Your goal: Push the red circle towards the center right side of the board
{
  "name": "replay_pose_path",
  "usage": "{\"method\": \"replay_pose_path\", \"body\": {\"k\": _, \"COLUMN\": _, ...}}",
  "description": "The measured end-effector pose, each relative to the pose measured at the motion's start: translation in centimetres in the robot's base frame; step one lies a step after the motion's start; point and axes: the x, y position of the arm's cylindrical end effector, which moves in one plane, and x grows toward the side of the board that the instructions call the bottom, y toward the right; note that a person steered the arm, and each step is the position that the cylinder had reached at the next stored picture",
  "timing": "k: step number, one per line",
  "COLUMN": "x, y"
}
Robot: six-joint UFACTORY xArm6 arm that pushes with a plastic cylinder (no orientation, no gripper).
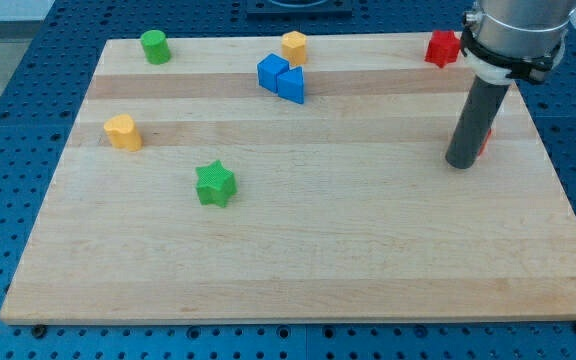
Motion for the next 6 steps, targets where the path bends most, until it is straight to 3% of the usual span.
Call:
{"method": "replay_pose_path", "body": {"k": 2, "x": 0.1, "y": 3.2}}
{"method": "replay_pose_path", "body": {"k": 6, "x": -1.2, "y": 3.1}}
